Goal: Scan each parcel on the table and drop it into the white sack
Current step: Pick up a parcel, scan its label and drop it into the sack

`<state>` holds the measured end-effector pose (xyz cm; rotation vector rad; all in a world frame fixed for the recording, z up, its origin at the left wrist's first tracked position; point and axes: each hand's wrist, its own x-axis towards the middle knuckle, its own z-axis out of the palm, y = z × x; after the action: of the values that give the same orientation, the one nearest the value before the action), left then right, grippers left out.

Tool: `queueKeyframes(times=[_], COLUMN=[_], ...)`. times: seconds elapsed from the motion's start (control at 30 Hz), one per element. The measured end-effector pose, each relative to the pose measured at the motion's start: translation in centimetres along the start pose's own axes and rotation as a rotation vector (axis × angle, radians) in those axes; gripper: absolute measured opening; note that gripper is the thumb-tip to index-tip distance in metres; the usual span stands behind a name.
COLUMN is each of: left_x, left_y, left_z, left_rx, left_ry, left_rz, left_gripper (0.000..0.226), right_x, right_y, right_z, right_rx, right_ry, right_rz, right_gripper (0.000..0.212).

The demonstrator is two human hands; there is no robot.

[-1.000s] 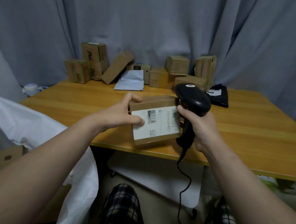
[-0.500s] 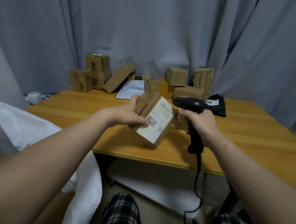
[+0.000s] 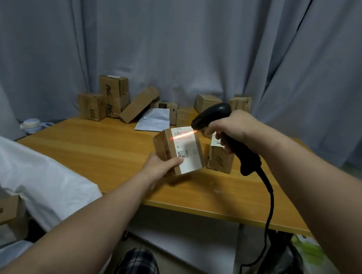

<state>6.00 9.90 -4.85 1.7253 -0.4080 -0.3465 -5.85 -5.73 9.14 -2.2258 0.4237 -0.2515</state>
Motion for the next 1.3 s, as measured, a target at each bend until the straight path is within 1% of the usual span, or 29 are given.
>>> queueKeyframes(times=[0.1,0.13,0.2,0.3,0.37,0.43,0.57,0.7,0.77,0.83,0.87,0.93,1.0,1.07,1.13,1.17,1.23,1.27,1.3], left_x=[0.0,0.0,0.0,-0.2,-0.4,-0.7,-1.6,-2.9,-3.8,-5.1,-6.0,-8.0,-10.7,-13.5,-15.7,-16.6,-18.2,-18.9,-19.5], left_y=[-0.3,-0.4,-0.5,-0.6,-0.7,-0.8,-0.7,-0.5,-0.6,-0.9,-1.1,-2.0,-3.2,-4.3,-5.4,-5.9,-6.7,-7.2,-7.5], left_z=[0.1,0.2,0.3,0.8,1.0,1.2,1.2,-0.1,-1.6,-3.6,-4.8,-8.0,-11.7,-15.4,-18.7,-20.3,-23.1,-24.3,-25.3], left_rx=[-0.015,-0.021,-0.046,-0.07,-0.062,-0.046,-0.061,-0.051,-0.06,-0.087,-0.108,-0.101,-0.043,0.033,0.114,0.185,0.342,0.399,0.441], left_ry=[-0.011,-0.014,-0.012,0.003,0.012,0.013,0.025,0.099,0.17,0.237,0.277,0.376,0.501,0.6,0.649,0.667,0.701,0.72,0.739], left_rz=[-0.042,-0.045,-0.054,-0.079,-0.099,-0.119,-0.139,-0.106,-0.078,-0.062,-0.051,-0.006,0.034,0.032,-0.007,-0.04,-0.097,-0.12,-0.146], left_gripper=[0.059,0.06,0.052,0.036,0.029,0.033,0.048,0.044,0.051,0.062,0.064,0.059,0.056,0.059,0.063,0.07,0.083,0.088,0.092], right_x=[-0.3,-0.3,-0.4,-0.2,0.0,0.0,-0.1,-0.5,-0.7,-1.1,-1.4,-2.3,-3.2,-3.9,-4.7,-4.9,-5.3,-5.6,-5.7], right_y=[-0.3,-0.3,-0.4,-0.2,-0.1,-0.1,-0.1,-0.2,-0.4,-0.3,-0.1,0.9,1.9,2.7,2.7,2.7,2.6,2.3,1.8], right_z=[-0.6,-0.7,-0.8,-0.6,-0.3,0.0,0.7,3.1,4.7,6.6,7.8,10.6,14.2,18.5,22.7,24.9,28.8,30.2,31.2], right_rx=[-0.002,0.0,0.005,0.013,0.019,0.025,0.056,0.11,0.209,0.363,0.454,0.644,0.749,0.683,0.532,0.459,0.297,0.229,0.228], right_ry=[0.018,0.016,0.01,0.008,0.003,0.001,-0.031,-0.084,-0.107,-0.168,-0.206,-0.261,-0.311,-0.358,-0.384,-0.387,-0.341,-0.292,-0.25], right_rz=[-0.011,-0.01,0.001,0.033,0.045,0.046,0.048,0.033,0.011,-0.047,-0.081,-0.085,-0.003,0.051,0.029,0.0,-0.009,0.036,0.114], right_gripper=[0.021,0.021,0.022,0.027,0.03,0.03,0.027,0.03,0.028,0.023,0.019,0.014,0.02,0.023,0.03,0.036,0.039,0.036,0.033])
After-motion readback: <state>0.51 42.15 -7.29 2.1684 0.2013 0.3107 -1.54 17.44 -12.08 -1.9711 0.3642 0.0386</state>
